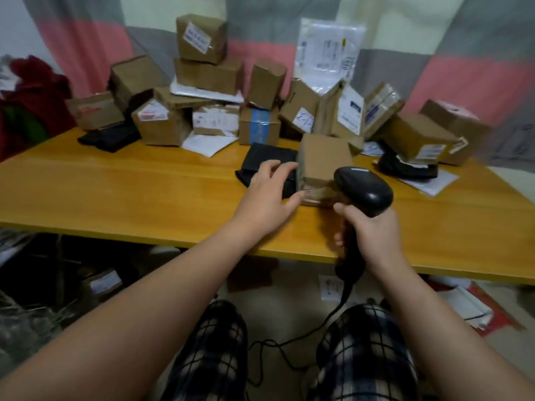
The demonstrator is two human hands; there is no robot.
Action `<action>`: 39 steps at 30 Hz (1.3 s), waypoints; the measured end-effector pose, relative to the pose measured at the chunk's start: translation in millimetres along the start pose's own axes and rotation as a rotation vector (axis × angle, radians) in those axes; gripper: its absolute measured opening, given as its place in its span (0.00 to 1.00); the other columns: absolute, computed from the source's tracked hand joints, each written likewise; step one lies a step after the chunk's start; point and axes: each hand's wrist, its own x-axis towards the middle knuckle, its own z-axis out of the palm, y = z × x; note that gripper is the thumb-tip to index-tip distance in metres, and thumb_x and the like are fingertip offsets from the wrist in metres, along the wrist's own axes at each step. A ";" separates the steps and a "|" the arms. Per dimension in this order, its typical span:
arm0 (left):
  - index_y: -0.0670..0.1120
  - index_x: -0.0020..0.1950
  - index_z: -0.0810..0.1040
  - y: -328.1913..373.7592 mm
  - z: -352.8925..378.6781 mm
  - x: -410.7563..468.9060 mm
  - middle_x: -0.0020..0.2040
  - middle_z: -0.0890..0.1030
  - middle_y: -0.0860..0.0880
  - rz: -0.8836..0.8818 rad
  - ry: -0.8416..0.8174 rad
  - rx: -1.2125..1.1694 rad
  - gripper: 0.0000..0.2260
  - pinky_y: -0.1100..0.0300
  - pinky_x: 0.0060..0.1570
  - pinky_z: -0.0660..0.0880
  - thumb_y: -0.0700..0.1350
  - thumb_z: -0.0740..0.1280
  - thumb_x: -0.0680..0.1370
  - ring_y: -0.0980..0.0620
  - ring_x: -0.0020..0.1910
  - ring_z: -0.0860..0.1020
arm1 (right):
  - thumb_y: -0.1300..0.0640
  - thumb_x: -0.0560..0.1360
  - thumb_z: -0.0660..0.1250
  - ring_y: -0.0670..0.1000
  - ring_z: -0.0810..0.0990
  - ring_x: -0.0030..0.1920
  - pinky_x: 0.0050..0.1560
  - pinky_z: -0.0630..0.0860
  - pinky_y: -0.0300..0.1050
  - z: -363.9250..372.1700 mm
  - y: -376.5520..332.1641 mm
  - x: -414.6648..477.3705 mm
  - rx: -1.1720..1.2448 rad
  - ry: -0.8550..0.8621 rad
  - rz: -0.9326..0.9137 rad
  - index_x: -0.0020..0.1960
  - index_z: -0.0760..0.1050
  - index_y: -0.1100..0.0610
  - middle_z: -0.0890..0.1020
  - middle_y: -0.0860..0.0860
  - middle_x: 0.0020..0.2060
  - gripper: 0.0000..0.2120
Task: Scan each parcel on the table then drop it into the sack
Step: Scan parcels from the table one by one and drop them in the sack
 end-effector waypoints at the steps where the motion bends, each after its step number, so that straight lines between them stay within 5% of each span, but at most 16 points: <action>1: 0.54 0.75 0.62 7.8 4.5 7.4 0.75 0.58 0.48 0.026 -0.020 0.002 0.25 0.50 0.69 0.63 0.55 0.63 0.79 0.46 0.73 0.59 | 0.61 0.72 0.71 0.56 0.78 0.29 0.33 0.75 0.48 -6.3 1.6 1.5 0.069 0.036 0.015 0.39 0.77 0.57 0.78 0.53 0.26 0.05; 4: 0.54 0.75 0.65 20.9 16.5 21.0 0.78 0.56 0.48 0.094 -0.070 0.110 0.22 0.49 0.71 0.60 0.55 0.59 0.81 0.46 0.75 0.56 | 0.59 0.70 0.72 0.54 0.83 0.43 0.46 0.77 0.52 -19.7 3.1 6.7 0.232 0.093 0.070 0.42 0.81 0.53 0.83 0.49 0.36 0.03; 7: 0.53 0.73 0.67 19.4 20.6 14.4 0.77 0.60 0.50 0.063 -0.036 0.081 0.20 0.51 0.69 0.62 0.55 0.58 0.81 0.48 0.74 0.59 | 0.60 0.73 0.70 0.47 0.83 0.38 0.48 0.78 0.49 -25.9 -2.8 14.4 0.418 0.090 0.174 0.44 0.80 0.52 0.84 0.44 0.31 0.03; 12: 0.49 0.72 0.67 7.8 18.9 -12.3 0.69 0.69 0.50 0.030 0.024 -0.072 0.22 0.59 0.64 0.67 0.55 0.63 0.79 0.52 0.67 0.68 | 0.56 0.72 0.70 0.54 0.83 0.50 0.56 0.75 0.51 -13.0 -9.2 29.3 0.450 -0.070 0.247 0.52 0.81 0.54 0.86 0.51 0.44 0.09; 20: 0.49 0.61 0.61 -0.7 -4.0 -12.4 0.58 0.66 0.52 -0.300 0.102 -0.207 0.33 0.58 0.55 0.70 0.66 0.70 0.68 0.52 0.59 0.67 | 0.57 0.67 0.75 0.54 0.80 0.59 0.65 0.72 0.54 29.4 -5.6 16.5 0.530 -0.187 0.218 0.56 0.82 0.58 0.84 0.56 0.54 0.18; 24: 0.50 0.58 0.60 -15.1 -17.7 -12.0 0.59 0.68 0.49 -0.336 0.081 -0.205 0.27 0.56 0.52 0.70 0.59 0.71 0.71 0.50 0.58 0.69 | 0.59 0.72 0.71 0.52 0.82 0.55 0.58 0.76 0.49 41.8 -7.2 5.7 0.545 -0.213 0.216 0.57 0.80 0.59 0.84 0.55 0.52 0.14; 27: 0.53 0.61 0.60 -28.4 -32.8 -17.7 0.60 0.74 0.48 -0.403 0.030 -0.493 0.22 0.50 0.57 0.74 0.58 0.67 0.74 0.50 0.54 0.76 | 0.58 0.72 0.71 0.46 0.82 0.50 0.49 0.76 0.43 44.5 -10.3 1.7 0.515 -0.183 0.189 0.57 0.80 0.55 0.85 0.48 0.46 0.13; 30: 0.54 0.61 0.67 -35.5 -47.8 -27.4 0.52 0.78 0.54 -0.356 0.018 -0.595 0.10 0.59 0.46 0.76 0.51 0.61 0.80 0.56 0.49 0.77 | 0.56 0.69 0.75 0.53 0.80 0.57 0.60 0.77 0.55 45.4 -11.0 1.4 0.501 -0.192 0.234 0.58 0.80 0.54 0.85 0.50 0.50 0.17; 32: 0.55 0.52 0.72 -37.3 -58.0 -27.1 0.45 0.76 0.55 -0.394 0.089 -0.611 0.04 0.61 0.41 0.74 0.50 0.58 0.81 0.53 0.45 0.76 | 0.56 0.67 0.76 0.57 0.79 0.60 0.63 0.74 0.60 45.5 -11.9 0.8 0.466 -0.212 0.213 0.58 0.80 0.53 0.84 0.50 0.52 0.19; 36: 0.48 0.46 0.76 -38.9 -79.3 -26.2 0.42 0.79 0.48 -0.609 0.048 -0.706 0.19 0.56 0.38 0.74 0.60 0.53 0.81 0.48 0.36 0.75 | 0.56 0.67 0.76 0.51 0.78 0.59 0.66 0.71 0.56 50.7 -15.0 -1.0 0.364 -0.218 0.122 0.57 0.79 0.50 0.83 0.47 0.53 0.18; 39: 0.48 0.53 0.78 -51.8 -80.8 -27.8 0.49 0.81 0.49 -0.584 -0.024 -0.487 0.27 0.55 0.43 0.76 0.66 0.50 0.79 0.47 0.45 0.79 | 0.59 0.70 0.74 0.46 0.79 0.56 0.62 0.73 0.48 57.4 -16.9 -2.9 0.375 -0.219 0.116 0.52 0.79 0.49 0.84 0.44 0.50 0.12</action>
